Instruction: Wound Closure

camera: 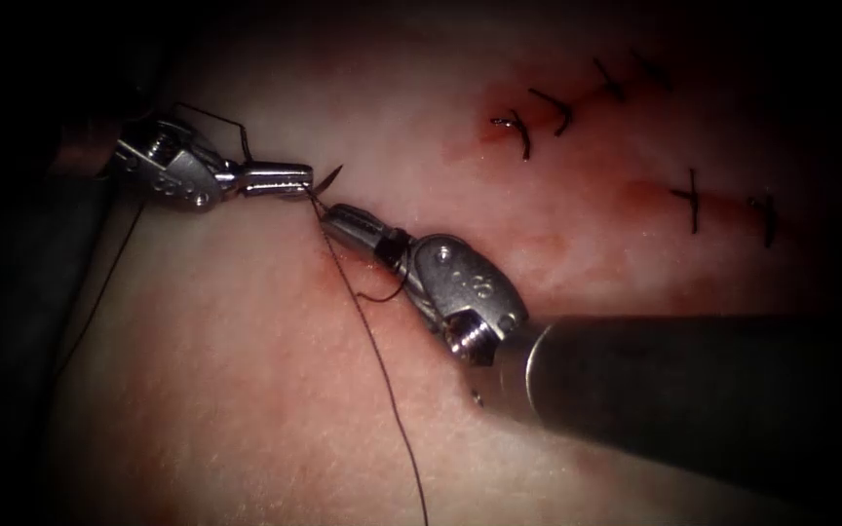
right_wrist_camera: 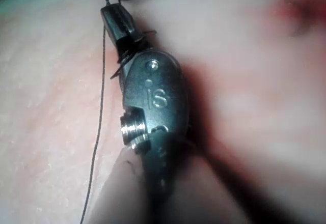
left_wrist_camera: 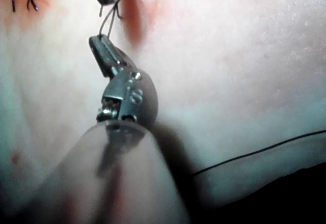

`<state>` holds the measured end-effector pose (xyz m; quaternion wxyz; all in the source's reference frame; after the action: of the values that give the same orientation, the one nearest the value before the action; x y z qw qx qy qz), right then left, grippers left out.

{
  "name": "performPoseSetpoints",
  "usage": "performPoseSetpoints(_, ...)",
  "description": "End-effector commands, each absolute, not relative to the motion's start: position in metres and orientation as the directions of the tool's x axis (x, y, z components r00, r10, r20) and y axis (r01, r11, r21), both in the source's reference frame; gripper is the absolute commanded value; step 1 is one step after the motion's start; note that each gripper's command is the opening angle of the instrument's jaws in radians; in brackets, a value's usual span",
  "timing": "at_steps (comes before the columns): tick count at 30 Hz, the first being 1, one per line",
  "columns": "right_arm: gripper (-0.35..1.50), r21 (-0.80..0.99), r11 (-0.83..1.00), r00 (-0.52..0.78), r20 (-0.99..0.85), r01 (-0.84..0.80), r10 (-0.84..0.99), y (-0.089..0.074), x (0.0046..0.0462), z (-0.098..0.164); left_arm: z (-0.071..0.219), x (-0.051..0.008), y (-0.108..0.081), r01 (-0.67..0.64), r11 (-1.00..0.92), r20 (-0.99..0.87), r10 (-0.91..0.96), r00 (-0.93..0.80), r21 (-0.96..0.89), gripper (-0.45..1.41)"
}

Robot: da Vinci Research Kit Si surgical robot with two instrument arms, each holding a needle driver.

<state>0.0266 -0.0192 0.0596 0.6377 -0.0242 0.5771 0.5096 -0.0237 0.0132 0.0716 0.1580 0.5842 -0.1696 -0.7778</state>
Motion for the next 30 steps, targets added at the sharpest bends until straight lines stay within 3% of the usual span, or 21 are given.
performPoseSetpoints(1,-0.35,0.565,0.476,-0.192,-0.756,-0.674,0.625,-0.0202,0.0274,0.0602,0.0723,-0.0242,0.0133,0.048,-0.893,-0.856,-0.444,-0.266,0.448,-0.45)
performPoseSetpoints(20,-0.35,0.556,0.487,-0.189,-0.767,-0.674,0.613,-0.0243,0.0268,0.0603,0.0659,-0.0284,0.0165,0.089,-0.869,-0.817,-0.489,-0.304,0.487,-0.45)
performPoseSetpoints(30,-0.35,0.559,0.483,-0.181,-0.759,-0.674,0.625,-0.0268,0.0265,0.0604,0.0654,-0.0298,0.0167,-0.150,-0.813,-0.703,-0.374,-0.604,0.562,-0.45)
